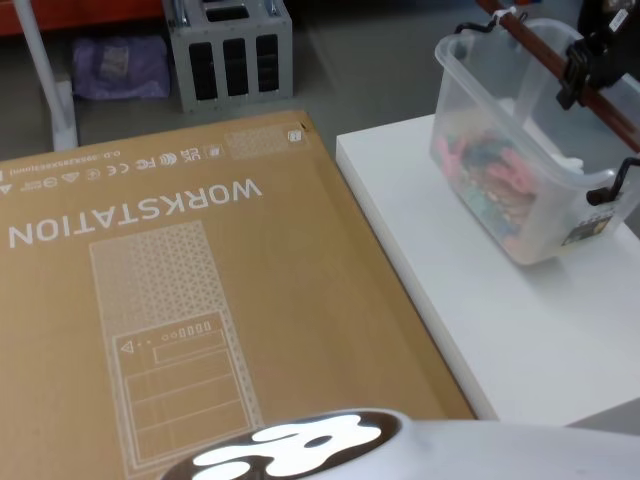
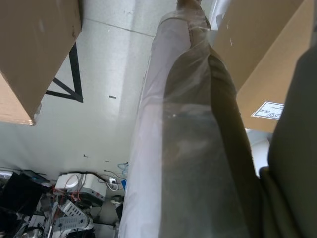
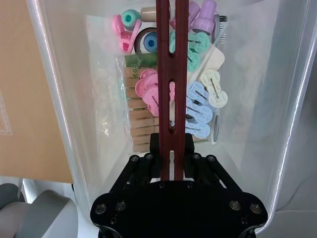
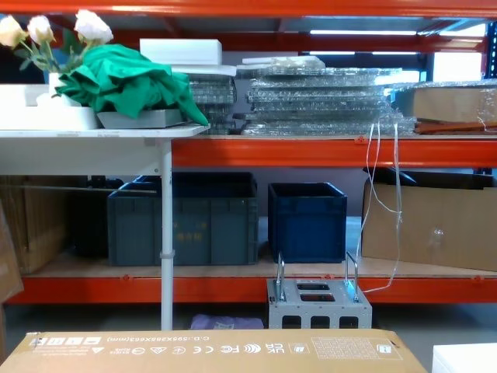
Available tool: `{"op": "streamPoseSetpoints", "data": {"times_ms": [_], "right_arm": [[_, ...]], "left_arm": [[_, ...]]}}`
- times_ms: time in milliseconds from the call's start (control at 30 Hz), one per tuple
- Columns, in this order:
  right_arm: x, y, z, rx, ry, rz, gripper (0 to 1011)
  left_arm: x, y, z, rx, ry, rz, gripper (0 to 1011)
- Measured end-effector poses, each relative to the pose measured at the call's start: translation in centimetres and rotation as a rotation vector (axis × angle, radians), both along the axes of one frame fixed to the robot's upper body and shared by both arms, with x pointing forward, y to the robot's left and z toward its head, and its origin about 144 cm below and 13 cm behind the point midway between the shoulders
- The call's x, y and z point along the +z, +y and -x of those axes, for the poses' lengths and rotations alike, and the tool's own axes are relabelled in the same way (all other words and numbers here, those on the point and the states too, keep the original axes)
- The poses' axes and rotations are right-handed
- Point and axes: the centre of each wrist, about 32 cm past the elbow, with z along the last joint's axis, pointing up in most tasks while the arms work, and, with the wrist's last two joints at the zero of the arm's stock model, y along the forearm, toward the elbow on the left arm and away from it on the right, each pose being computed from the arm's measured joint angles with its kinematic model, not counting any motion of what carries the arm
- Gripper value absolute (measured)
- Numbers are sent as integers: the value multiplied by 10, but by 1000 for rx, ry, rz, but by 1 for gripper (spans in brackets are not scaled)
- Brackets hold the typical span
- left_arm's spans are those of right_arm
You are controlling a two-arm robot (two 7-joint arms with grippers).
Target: Use one hand to grasp the basket and place it at the designated location.
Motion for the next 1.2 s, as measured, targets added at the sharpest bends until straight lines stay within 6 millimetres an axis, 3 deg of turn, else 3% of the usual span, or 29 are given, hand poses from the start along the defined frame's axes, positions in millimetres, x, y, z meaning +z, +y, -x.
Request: {"op": "streamPoseSetpoints", "data": {"times_ms": [400,600,867,1000,1200], "right_arm": [[5,1,2,6,-13,0,234],[35,10,15,80,-97,11,234],[45,14,18,115,-129,20,234],[51,30,18,189,-153,38,234],[52,38,17,227,-155,49,234]], "left_arm": [[0,0,0,0,0,0,0],[0,0,0,0,0,0,0],[0,0,0,0,0,0,0],[0,0,0,0,0,0,0],[0,0,0,0,0,0,0]]}}
